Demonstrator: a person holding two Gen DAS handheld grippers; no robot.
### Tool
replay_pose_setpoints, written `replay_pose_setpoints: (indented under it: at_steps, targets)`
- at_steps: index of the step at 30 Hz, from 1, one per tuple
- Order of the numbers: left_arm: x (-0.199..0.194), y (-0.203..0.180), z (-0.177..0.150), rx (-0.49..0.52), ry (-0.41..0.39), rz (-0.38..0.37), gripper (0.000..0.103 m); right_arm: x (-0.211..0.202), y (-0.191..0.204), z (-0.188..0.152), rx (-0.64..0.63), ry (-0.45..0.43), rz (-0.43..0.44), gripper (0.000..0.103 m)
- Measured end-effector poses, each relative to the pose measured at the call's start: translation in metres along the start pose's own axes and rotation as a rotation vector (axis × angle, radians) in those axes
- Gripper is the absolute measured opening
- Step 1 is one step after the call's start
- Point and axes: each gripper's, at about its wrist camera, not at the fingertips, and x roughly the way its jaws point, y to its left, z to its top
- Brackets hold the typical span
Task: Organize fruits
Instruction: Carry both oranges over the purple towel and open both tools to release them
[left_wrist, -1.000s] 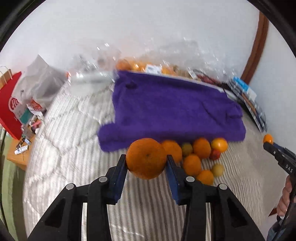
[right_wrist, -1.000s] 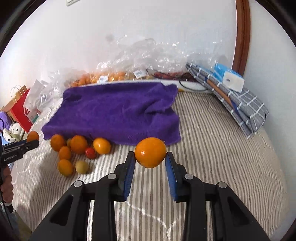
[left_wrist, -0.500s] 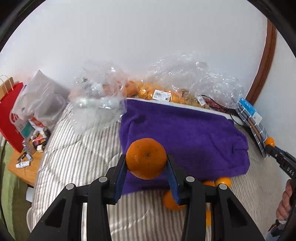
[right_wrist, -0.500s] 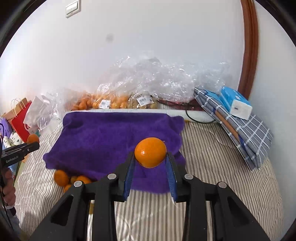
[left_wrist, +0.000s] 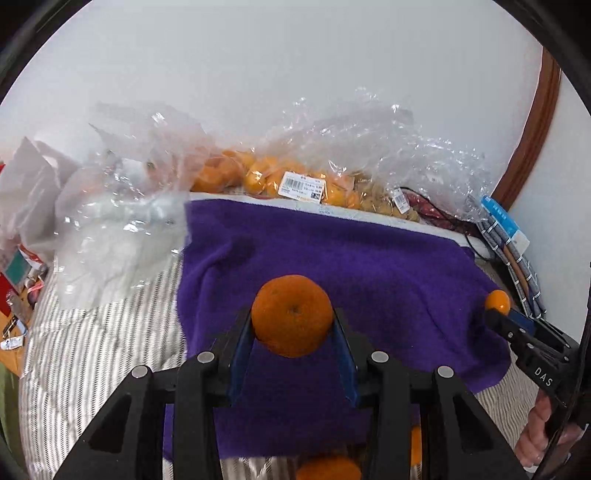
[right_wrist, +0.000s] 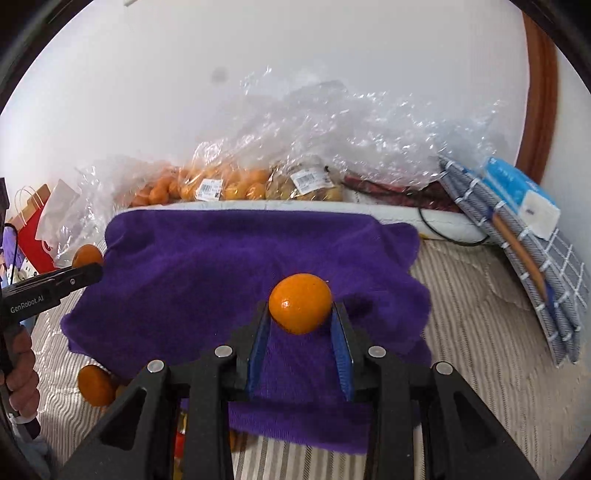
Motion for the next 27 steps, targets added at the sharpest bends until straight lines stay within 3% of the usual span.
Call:
replay_pose_setpoints:
  at_steps: [8,12,27]
  targets:
    - [0.022,-0.004,-0.016,0.027,0.049,0.002,0.039,0.029,0.002,-0.013,-0.023,0.054,0.011,0.033]
    - [0.025,-0.003,-0.018,0.018,0.057,-0.022,0.039,0.035,-0.006,-0.015,0.024,0.082,0.039,0.033]
    - [0.035,-0.011,-0.021,0.099,0.08,0.048,0.04,0.041,-0.006,-0.022,0.004,0.115,-0.001,0.034]
